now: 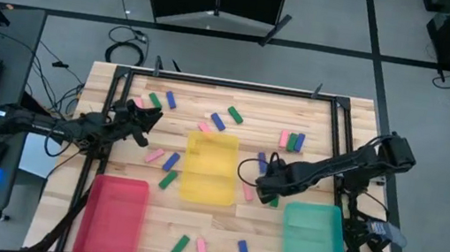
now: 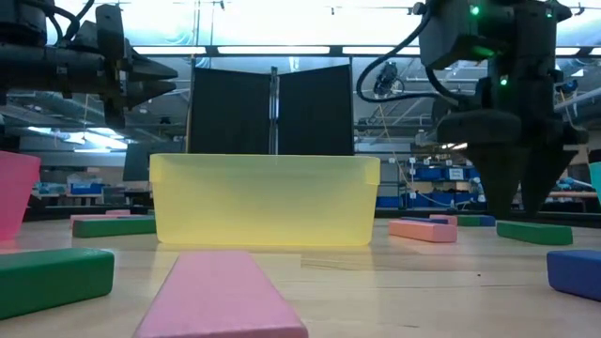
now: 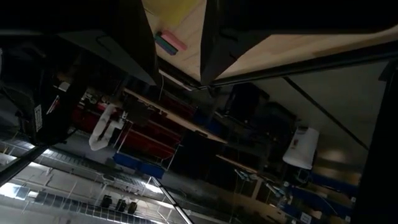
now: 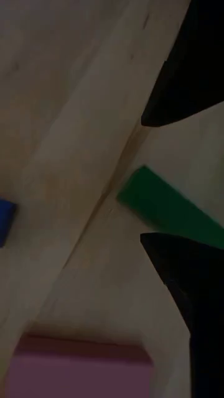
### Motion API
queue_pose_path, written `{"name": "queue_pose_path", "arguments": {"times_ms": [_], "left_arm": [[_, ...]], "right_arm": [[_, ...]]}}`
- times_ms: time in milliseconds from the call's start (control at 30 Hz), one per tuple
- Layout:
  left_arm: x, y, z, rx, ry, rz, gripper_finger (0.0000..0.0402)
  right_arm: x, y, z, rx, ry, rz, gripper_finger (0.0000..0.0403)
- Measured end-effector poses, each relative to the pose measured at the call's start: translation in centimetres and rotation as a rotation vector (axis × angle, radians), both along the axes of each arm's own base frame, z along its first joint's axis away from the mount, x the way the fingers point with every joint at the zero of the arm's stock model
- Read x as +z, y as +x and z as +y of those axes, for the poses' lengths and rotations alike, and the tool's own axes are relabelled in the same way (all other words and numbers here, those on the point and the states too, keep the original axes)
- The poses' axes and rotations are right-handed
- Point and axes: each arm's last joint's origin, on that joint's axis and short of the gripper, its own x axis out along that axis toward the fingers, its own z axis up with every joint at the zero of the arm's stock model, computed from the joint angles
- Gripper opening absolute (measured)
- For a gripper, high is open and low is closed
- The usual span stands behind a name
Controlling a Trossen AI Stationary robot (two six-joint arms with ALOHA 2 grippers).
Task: Sort blocks
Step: Put the green block into the blue bin
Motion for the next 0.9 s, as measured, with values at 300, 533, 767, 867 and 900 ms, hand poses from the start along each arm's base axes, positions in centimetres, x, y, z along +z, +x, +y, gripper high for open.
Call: {"name": "queue_pose_path", "arguments": {"times_ms": [300, 533, 767, 867, 900], "left_arm": [[0.0, 0.0, 0.0, -0.001, -0.004, -0.002, 0.0129], [0.0, 0.0, 0.0, -0.001, -0.004, -0.003, 0.0129], [0.0, 0.0, 0.0, -0.001, -0.005, -0.003, 0.0129], [0.0, 0.0, 0.0, -0.001, -0.005, -0.003, 0.0129], [0.0, 0.0, 0.0, -0.001, -0.005, -0.003, 0.0129]], "right_arm": [[-1.9, 0.9, 1.0, -0.037, 0.019, 0.006, 0.0266], [-1.8, 1.0, 1.1, -0.049, 0.026, -0.018, 0.0206], [-1.9, 1.1, 1.1, -0.041, 0.007, -0.022, 0.0114], [-1.9, 1.1, 1.0, -0.023, -0.017, -0.025, 0.0114], [-1.9, 1.0, 1.0, -0.013, -0.027, -0.027, 0.0114]]}}
